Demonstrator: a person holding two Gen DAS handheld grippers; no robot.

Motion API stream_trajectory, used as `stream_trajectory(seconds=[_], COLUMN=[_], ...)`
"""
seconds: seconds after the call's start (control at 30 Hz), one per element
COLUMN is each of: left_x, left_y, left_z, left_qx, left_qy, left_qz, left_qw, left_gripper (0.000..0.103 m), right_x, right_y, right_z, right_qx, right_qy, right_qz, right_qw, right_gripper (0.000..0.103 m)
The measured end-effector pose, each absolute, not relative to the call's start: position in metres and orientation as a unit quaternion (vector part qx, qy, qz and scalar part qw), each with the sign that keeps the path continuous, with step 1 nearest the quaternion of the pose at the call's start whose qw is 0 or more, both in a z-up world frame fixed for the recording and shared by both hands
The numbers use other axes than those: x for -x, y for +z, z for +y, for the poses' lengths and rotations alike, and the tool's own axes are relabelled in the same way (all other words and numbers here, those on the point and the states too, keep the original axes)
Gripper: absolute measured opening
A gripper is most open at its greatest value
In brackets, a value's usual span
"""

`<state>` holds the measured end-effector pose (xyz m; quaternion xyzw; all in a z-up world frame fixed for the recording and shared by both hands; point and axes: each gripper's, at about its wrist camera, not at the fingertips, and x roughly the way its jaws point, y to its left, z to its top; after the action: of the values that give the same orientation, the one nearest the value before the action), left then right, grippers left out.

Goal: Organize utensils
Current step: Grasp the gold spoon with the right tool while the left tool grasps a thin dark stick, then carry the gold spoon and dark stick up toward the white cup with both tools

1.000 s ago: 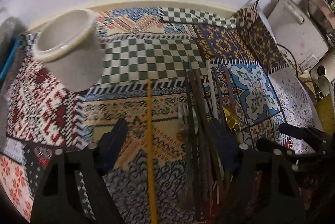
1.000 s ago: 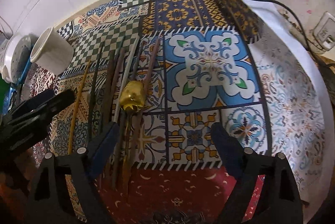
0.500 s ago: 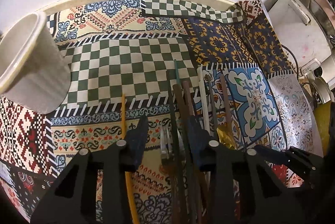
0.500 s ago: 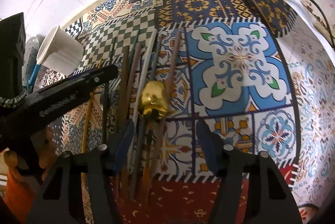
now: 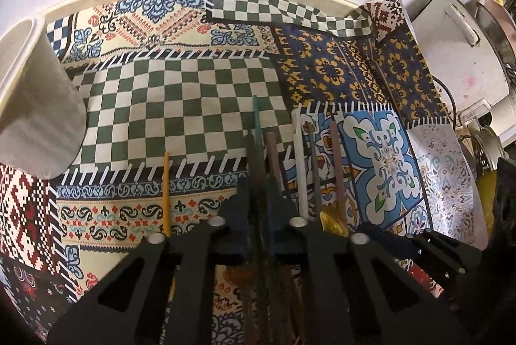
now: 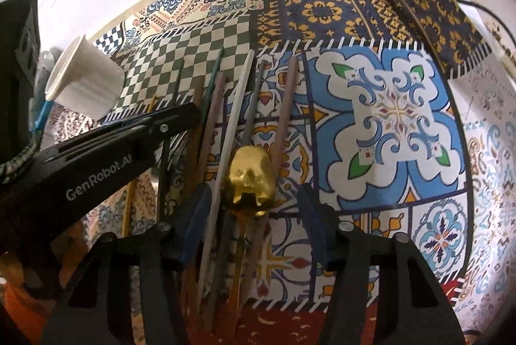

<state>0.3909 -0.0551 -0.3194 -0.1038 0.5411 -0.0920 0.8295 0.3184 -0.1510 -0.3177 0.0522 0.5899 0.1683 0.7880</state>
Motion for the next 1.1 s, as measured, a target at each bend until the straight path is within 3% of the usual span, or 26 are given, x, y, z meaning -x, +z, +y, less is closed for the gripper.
stream_trajectory(seconds=[0.2,0.4,1.1], left_x=[-0.387,-0.366,-0.248], left_y=[-0.311,-0.286,-0.2], left_z=[-0.054,-0.041,-0.028], left_qx=[0.101,0.101,0.097], left_qy=[-0.093,-0.094,-0.089], left_qz=[0.535,0.517,0.429], left_qw=[0.833,0.845,0.894], left_gripper=[0.003,0.003,0.003], right_x=[-0.321,-0.318,-0.246], right_y=[-0.318,-0.314,-0.221], right_z=[-0.15,-0.158,-0.176], right_qx=[-0.035,-0.061,-0.055], right_qy=[0.168,0.166,0.183], right_qz=[0.585,0.585,0.486], right_qw=[0.793,0.792,0.853], right_gripper=[0.032,0.031,0.031])
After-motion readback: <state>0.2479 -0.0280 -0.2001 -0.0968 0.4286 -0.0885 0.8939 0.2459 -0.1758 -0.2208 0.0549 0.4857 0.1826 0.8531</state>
